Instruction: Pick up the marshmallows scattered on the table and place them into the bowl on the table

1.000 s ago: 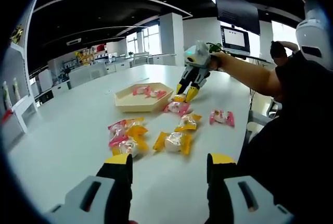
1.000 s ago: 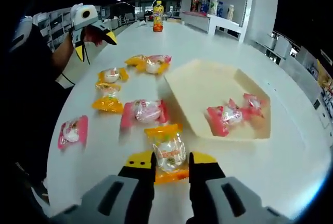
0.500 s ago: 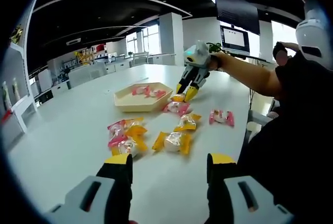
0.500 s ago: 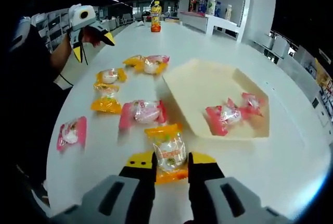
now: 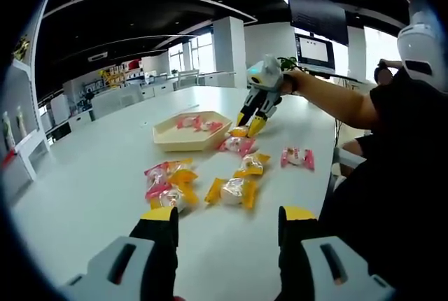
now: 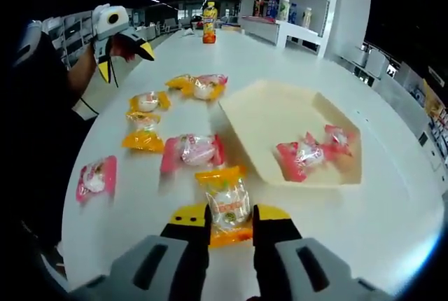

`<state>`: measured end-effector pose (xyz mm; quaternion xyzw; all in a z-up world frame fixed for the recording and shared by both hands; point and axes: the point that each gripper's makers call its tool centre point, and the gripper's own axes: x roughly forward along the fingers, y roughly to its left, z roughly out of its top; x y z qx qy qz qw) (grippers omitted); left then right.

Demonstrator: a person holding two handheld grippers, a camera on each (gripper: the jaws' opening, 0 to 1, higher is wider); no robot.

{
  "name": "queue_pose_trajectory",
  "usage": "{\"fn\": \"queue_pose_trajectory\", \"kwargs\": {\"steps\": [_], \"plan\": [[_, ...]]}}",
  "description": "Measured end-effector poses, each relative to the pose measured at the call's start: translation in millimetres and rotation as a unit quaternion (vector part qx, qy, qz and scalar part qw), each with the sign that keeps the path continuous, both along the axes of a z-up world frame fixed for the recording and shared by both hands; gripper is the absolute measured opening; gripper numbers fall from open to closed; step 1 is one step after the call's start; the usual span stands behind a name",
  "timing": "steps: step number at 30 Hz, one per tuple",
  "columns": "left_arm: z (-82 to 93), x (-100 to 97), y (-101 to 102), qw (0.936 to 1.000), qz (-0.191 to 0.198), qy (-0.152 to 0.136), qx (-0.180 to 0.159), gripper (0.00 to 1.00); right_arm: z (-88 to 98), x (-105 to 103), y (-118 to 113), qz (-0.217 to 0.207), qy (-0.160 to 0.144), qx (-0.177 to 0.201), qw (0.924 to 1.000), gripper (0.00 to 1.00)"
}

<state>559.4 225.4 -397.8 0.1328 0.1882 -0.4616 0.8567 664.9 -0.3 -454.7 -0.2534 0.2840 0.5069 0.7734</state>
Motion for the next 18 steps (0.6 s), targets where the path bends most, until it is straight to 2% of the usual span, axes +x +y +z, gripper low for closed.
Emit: {"fn": "queue_pose_trajectory", "kwargs": {"steps": [10,18], "plan": [[2.0,1.8,1,1.0,-0.001,-0.002,0.001,0.57,19.4,-8,-1,0.01,-0.019,0.006,0.9998,0.23],[0.8,0.4,-1,1.0,-0.005,-0.001,0.0,0.57,19.6,-14,-1,-0.003,-0.005,0.015,0.9999,0.23]]}}
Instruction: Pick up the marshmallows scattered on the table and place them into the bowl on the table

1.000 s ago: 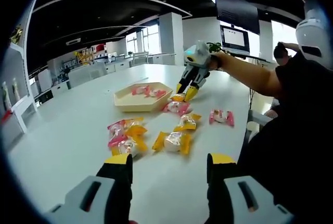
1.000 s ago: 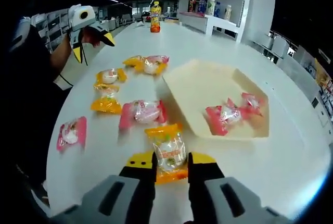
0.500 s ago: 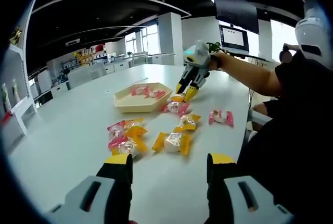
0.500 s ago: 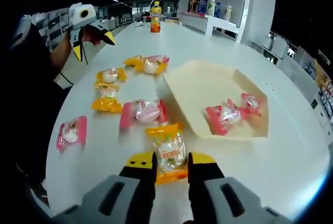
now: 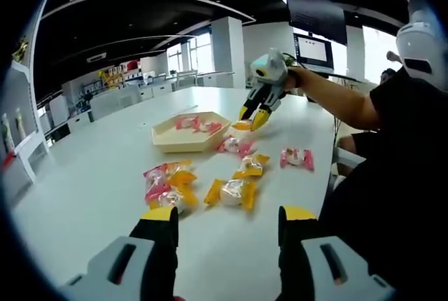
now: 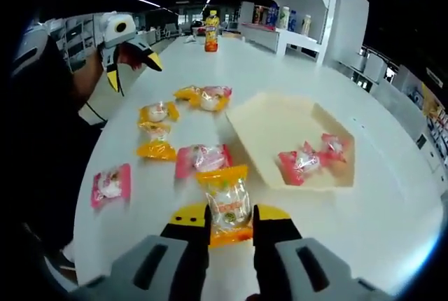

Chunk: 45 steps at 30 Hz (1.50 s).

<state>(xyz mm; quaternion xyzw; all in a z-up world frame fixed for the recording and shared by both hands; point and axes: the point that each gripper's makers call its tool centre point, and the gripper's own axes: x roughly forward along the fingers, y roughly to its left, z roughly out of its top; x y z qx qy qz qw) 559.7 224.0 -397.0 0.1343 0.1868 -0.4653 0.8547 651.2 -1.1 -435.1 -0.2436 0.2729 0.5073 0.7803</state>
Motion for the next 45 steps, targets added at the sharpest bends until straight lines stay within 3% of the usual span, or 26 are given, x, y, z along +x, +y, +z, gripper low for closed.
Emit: {"fn": "queue_pose_trajectory", "kwargs": {"steps": [10,21,28,38,45], "plan": [[1.5,0.4,1,1.0,0.002,-0.002,-0.002,0.57,9.9,2,-1,-0.015,-0.006,0.011,0.9998,0.23],[-2.4,-0.9,0,1.0,0.001,0.003,-0.002,0.57,21.9,22,-3,-0.046,-0.031,0.022,0.9982,0.23],[-4.2,-1.3,0,1.0,0.001,0.004,-0.001,0.57,31.0,36,3,-0.057,-0.063,0.034,0.9958,0.23],[-4.3,-1.0,2,1.0,0.004,0.005,-0.003,0.57,50.1,64,16,-0.089,-0.123,0.061,0.9866,0.23],[-4.8,-1.7,3,1.0,0.005,0.005,-0.005,0.57,49.4,70,29,-0.1,-0.134,0.073,0.9833,0.23]]}}
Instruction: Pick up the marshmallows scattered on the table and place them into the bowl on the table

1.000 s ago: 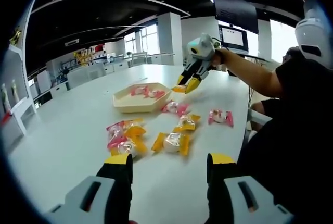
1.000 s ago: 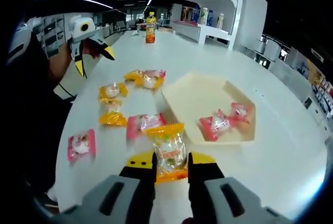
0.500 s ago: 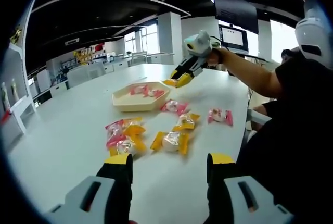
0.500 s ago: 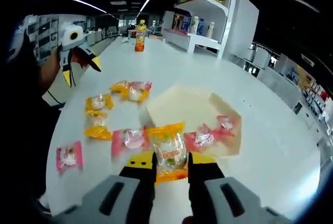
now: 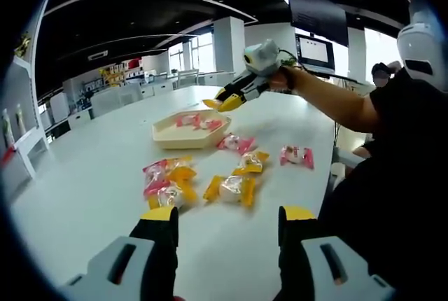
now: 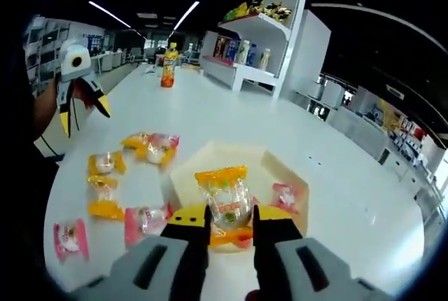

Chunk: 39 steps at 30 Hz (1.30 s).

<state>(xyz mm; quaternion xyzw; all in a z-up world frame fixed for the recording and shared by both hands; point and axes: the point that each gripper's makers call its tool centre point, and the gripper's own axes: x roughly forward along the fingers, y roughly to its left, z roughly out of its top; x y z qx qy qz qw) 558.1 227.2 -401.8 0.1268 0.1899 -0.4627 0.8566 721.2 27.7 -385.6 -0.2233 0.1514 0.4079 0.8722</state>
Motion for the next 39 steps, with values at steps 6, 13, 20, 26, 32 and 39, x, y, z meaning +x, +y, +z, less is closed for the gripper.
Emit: {"fn": "queue_pose_trajectory", "kwargs": {"steps": [6,13,20,26,32,39], "plan": [[-0.3,0.2,2,1.0,0.003,0.0,0.0,0.57,0.3,3,6,0.002,-0.008,0.003,1.0,0.23],[-0.9,0.0,2,1.0,0.002,0.001,0.001,0.57,-4.1,3,11,0.004,-0.006,0.005,1.0,0.24],[0.8,1.0,2,1.0,0.002,-0.001,0.001,0.57,-0.7,8,11,-0.01,-0.004,0.025,0.9996,0.24],[1.6,1.0,3,1.0,0.003,-0.002,0.002,0.57,-4.1,11,11,-0.02,0.009,0.029,0.9993,0.23],[1.8,-0.1,2,1.0,0.0,-0.003,0.003,0.57,-5.8,9,12,-0.016,0.006,0.022,0.9996,0.24],[3.1,0.3,2,1.0,0.0,-0.006,0.003,0.57,-9.2,8,14,-0.015,0.011,0.02,0.9996,0.24]]}}
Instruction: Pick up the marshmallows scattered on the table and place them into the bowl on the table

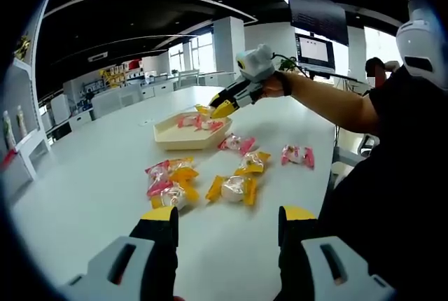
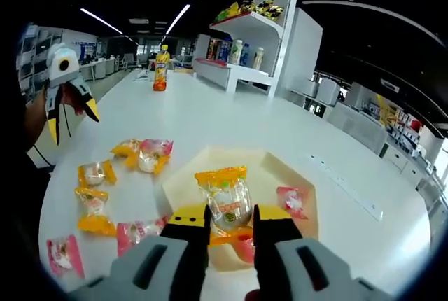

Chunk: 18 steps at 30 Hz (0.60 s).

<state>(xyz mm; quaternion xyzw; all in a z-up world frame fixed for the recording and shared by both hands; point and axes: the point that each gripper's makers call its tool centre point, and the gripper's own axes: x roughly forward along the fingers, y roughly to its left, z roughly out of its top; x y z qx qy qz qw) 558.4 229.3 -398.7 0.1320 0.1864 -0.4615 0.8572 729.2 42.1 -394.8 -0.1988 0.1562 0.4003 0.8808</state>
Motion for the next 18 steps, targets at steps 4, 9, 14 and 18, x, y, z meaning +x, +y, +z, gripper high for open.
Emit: {"fn": "queue_pose_trajectory", "kwargs": {"steps": [4,9,14,18], "plan": [[-0.8,0.9,1,1.0,0.001,0.001,0.001,0.57,-3.5,2,0,0.001,0.014,-0.002,0.9999,0.24],[3.6,3.0,0,1.0,0.004,-0.002,-0.004,0.57,-5.3,3,2,-0.006,0.029,0.011,0.9995,0.37],[5.6,3.0,5,0.9999,0.009,-0.005,-0.005,0.57,14.7,4,-1,-0.012,0.043,0.093,0.9946,0.56],[5.2,5.3,10,0.9998,0.019,-0.005,-0.004,0.57,16.2,6,-16,-0.042,0.042,0.097,0.9935,0.53]]}}
